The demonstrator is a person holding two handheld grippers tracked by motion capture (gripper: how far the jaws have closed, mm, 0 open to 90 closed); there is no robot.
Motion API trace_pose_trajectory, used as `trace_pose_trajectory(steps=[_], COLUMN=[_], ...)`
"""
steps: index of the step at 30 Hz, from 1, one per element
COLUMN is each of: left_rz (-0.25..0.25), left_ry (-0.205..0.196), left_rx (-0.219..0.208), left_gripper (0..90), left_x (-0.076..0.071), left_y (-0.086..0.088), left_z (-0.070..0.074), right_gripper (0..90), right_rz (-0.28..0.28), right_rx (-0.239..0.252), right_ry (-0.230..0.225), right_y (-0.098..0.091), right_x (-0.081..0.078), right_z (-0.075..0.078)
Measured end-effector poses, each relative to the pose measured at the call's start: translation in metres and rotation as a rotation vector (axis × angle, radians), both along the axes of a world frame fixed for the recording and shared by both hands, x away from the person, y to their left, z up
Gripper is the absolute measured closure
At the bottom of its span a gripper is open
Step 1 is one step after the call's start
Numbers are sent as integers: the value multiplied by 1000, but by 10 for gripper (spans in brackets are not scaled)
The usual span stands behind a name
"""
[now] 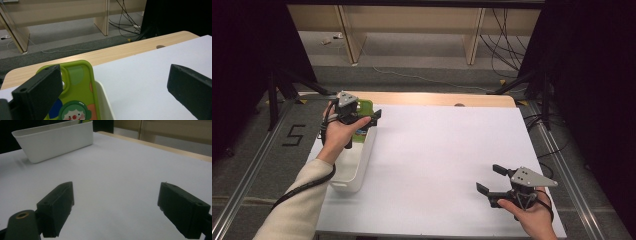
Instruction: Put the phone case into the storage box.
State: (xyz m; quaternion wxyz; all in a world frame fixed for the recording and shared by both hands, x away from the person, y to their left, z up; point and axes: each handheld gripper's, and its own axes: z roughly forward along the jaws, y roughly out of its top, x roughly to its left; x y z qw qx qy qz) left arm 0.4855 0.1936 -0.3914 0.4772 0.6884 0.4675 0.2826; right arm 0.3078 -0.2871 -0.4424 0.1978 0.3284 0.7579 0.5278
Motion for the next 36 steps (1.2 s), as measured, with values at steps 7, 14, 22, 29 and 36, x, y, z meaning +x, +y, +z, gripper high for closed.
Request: trace_pose_trajectory(steps=[7, 14, 22, 29, 36], left_rz=[-19, -41, -80, -105, -130], left_ry=[-4, -3, -28, -35, -38], left_rx=[-3, -4, -9, -11, -13], left_gripper=[0, 0, 0, 0, 0], left_x=[-9, -19, -33, -41, -50], left_y=[-3, -6, -10, -14, -17], left_z=[2, 0, 3, 4, 3], right_gripper=[148, 148, 148, 148, 148], right_rz=[1, 0, -1, -2, -6], right_rx=[-1, 0, -3, -1, -1], right_ry=[-2, -1, -3, -2, -3], right_y=[0, 0, 0, 0, -1], right_x=[0, 0, 0, 0, 0], right_z=[0, 0, 1, 1, 1])
